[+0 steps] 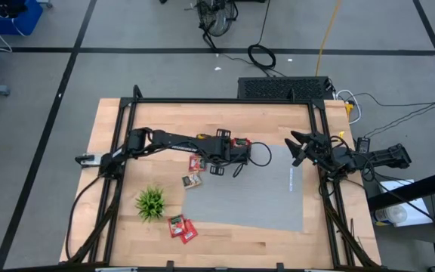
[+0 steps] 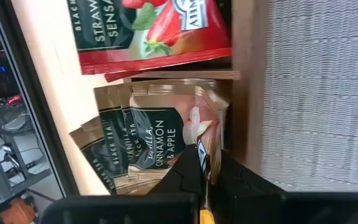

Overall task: Pick & Place Tea
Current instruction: Put the gold tea bag into the middle section of the wooden organizer

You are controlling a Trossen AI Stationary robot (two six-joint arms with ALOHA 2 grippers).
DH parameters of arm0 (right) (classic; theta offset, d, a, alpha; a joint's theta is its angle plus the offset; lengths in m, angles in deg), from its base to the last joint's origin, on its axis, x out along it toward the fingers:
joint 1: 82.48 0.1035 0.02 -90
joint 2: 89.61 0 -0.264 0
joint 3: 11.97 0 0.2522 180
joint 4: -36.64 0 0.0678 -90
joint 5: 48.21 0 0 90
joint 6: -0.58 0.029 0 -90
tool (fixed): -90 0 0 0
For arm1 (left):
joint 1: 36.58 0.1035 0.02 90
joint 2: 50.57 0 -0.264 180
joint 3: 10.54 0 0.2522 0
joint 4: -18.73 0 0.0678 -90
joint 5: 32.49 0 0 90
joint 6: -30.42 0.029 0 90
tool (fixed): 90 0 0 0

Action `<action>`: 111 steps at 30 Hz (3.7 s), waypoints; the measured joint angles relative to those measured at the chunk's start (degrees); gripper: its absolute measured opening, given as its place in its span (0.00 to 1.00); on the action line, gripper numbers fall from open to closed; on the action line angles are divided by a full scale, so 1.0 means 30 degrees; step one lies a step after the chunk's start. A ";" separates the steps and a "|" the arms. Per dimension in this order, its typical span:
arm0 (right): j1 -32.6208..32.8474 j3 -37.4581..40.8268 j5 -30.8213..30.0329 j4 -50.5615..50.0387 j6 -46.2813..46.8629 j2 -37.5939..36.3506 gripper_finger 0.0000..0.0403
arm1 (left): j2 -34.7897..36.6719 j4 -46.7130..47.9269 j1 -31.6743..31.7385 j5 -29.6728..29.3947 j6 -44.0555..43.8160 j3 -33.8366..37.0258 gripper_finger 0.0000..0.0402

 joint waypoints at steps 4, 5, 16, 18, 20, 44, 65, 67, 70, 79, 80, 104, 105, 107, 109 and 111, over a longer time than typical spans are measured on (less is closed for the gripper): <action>0.0002 -0.0003 0.0000 0.0004 0.0000 0.0000 0.60 | 0.0000 -0.0151 0.0117 0.0007 0.0046 0.0000 0.05; 0.0002 -0.0004 0.0000 -0.0002 0.0000 0.0000 0.60 | -0.0005 -0.0152 0.0117 0.0007 -0.0103 0.0000 0.07; -0.0002 0.0000 0.0000 0.0006 0.0000 0.0000 0.60 | -0.0015 -0.0066 0.0076 -0.0050 -0.0655 0.0000 0.39; -0.0004 -0.0002 0.0002 0.0006 0.0000 0.0000 0.60 | -0.0015 0.0267 0.0002 -0.0109 -0.0776 -0.0052 0.42; 0.0002 -0.0004 0.0000 0.0006 0.0000 0.0000 0.60 | -0.0029 0.0732 -0.0038 -0.0039 -0.1030 -0.0303 0.44; 0.0002 -0.0004 0.0003 0.0006 0.0000 0.0000 0.60 | -0.0036 0.3783 0.0080 0.1639 -0.1382 -0.2769 0.46; -0.0002 0.0000 0.0003 0.0006 0.0000 0.0000 0.60 | -0.0827 0.2115 0.0627 0.2382 -0.1574 -0.2506 0.46; 0.0002 -0.0004 0.0000 0.0021 0.0000 -0.0015 0.60 | -0.0816 0.2310 0.0587 0.2354 -0.1590 -0.2506 0.46; -0.0002 0.0000 0.0000 0.0041 0.0000 -0.0007 0.60 | -0.0804 0.2714 0.0433 0.2307 -0.1630 -0.2513 0.46; -0.0001 0.0000 0.0003 0.0006 0.0000 -0.0007 0.60 | -0.0543 0.4102 0.0328 0.2321 -0.1987 -0.2521 0.46; 0.0002 -0.0004 0.0007 0.0006 0.0000 -0.0007 0.60 | -0.0412 0.4137 0.0290 0.2302 -0.1994 -0.2521 0.46; 0.0002 0.0003 0.0007 0.0006 0.0000 0.0000 0.60 | 0.1161 0.4971 -0.0756 0.4809 -0.1790 -0.2535 0.46; 0.0002 0.0003 0.0007 0.0020 0.0000 0.0000 0.60 | 0.1189 0.4911 -0.0796 0.4808 -0.1790 -0.2535 0.45; -0.0006 -0.0003 0.0007 0.0006 0.0000 -0.0001 0.60 | 0.1217 0.4780 -0.0809 0.4794 -0.1579 -0.2535 0.39; -0.0001 -0.0001 0.0002 0.0067 0.0000 0.0000 0.60 | 0.1217 0.4752 -0.0802 0.4801 -0.1509 -0.2535 0.30; 0.0002 -0.0002 0.0006 0.0058 0.0000 0.0000 0.60 | 0.1217 0.4733 -0.0807 0.4794 -0.1400 -0.2535 0.18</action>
